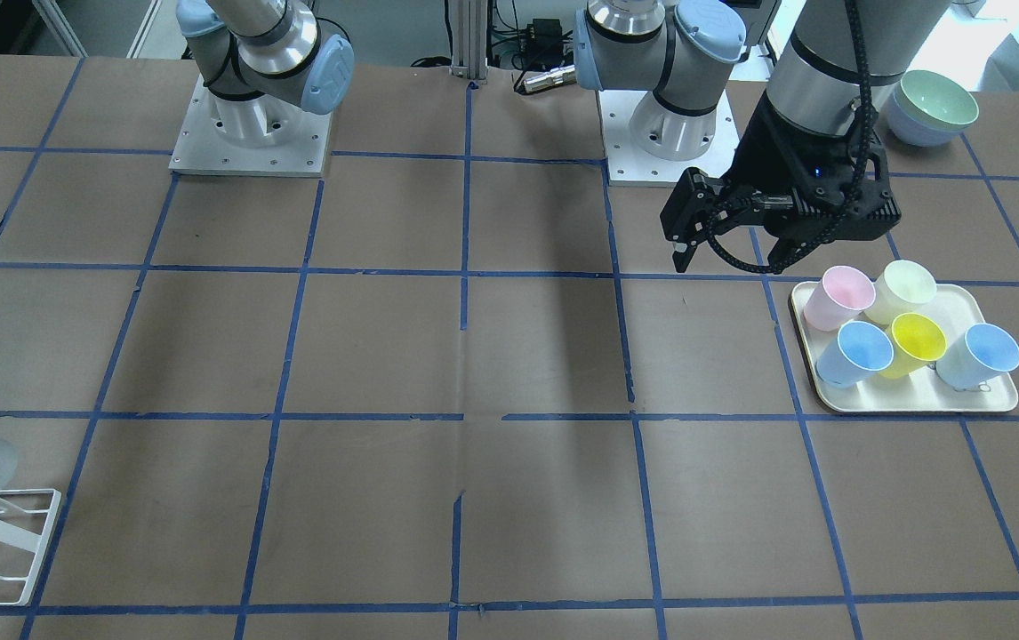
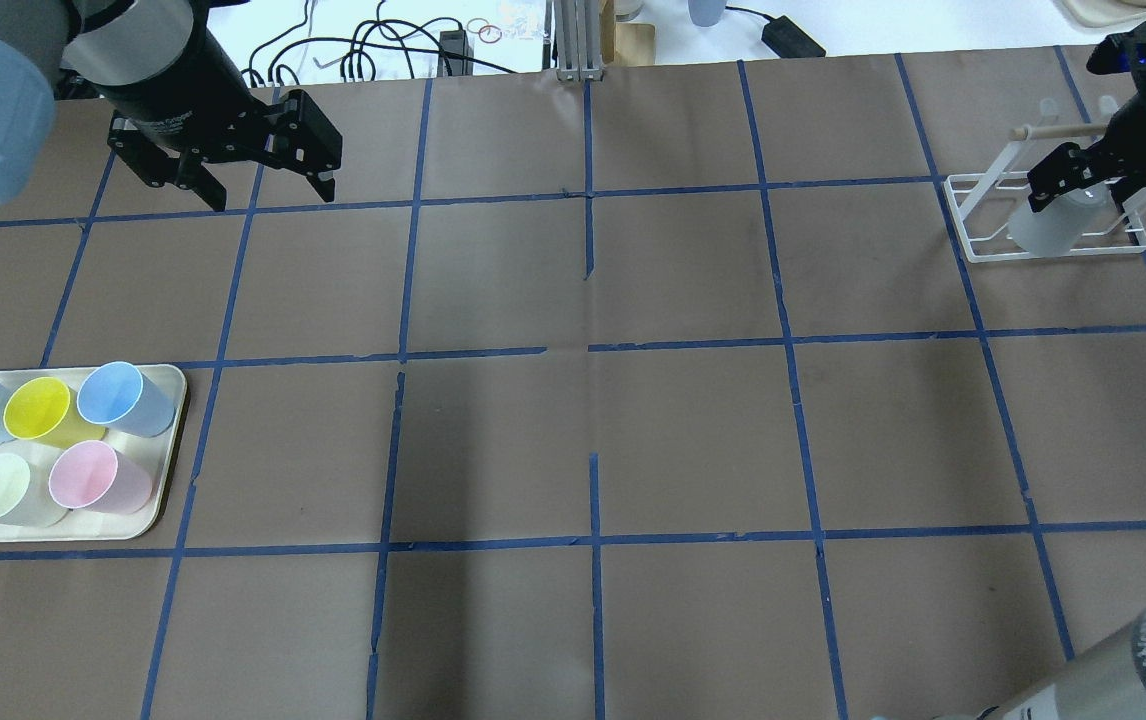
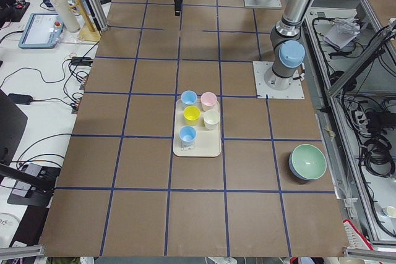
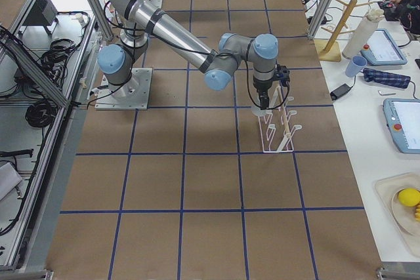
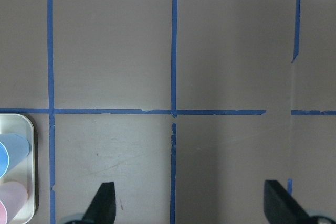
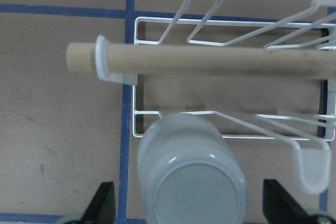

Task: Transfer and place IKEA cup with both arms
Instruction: 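Lower the right gripper onto the white cup and close on it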

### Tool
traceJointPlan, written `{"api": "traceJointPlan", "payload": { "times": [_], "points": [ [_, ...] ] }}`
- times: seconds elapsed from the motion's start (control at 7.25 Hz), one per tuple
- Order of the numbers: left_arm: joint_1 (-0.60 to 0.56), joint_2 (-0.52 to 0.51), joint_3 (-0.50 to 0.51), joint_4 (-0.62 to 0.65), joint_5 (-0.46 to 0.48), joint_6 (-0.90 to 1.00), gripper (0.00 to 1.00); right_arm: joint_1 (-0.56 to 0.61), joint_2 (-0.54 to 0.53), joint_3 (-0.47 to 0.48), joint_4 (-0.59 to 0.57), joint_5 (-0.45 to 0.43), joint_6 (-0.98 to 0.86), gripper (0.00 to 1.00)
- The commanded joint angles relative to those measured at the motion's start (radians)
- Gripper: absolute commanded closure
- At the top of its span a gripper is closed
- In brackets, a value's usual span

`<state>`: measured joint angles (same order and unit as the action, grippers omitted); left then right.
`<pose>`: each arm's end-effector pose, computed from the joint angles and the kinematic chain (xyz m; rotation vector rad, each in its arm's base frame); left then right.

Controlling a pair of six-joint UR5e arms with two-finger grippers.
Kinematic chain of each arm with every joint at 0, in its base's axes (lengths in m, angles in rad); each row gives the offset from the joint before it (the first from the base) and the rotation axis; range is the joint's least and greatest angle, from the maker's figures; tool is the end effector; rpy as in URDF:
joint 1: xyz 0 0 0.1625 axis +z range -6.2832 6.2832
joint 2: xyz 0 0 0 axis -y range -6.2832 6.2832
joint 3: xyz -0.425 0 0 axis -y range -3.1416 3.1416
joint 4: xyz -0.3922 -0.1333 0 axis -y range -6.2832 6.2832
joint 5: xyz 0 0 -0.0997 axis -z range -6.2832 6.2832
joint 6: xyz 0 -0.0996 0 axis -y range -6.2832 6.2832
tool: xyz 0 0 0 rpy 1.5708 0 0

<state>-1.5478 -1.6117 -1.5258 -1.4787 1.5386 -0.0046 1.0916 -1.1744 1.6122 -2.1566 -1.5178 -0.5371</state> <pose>-0.1246 -0.5214 0.4992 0.0405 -3.1064 0.1500 -0.1687 -0.6252 0.3046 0.0960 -3.1050 0.2413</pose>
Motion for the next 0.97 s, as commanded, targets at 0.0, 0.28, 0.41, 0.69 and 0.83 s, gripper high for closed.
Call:
{"api": "traceJointPlan", "payload": {
  "times": [0.0, 0.28, 0.41, 0.69, 0.83],
  "points": [
    [0.0, 0.0, -0.001, 0.0, 0.0, 0.0, 0.0, -0.001, 0.022, 0.0, -0.034, 0.005, -0.003, 0.0],
    [0.0, 0.0, -0.001, 0.002, 0.0, 0.0, 0.0, 0.002, 0.018, 0.0, -0.028, 0.004, 0.002, 0.04],
    [0.0, 0.001, -0.001, 0.0, 0.0, 0.0, 0.0, 0.002, 0.022, 0.0, -0.026, 0.002, 0.002, 0.08],
    [0.0, 0.0, -0.001, 0.002, 0.0, 0.0, 0.0, 0.002, 0.015, 0.0, -0.02, -0.001, 0.003, 0.15],
    [0.0, 0.0, -0.001, 0.002, -0.005, 0.0, 0.0, 0.002, 0.013, 0.0, -0.02, -0.002, 0.003, 0.15]
  ]
}}
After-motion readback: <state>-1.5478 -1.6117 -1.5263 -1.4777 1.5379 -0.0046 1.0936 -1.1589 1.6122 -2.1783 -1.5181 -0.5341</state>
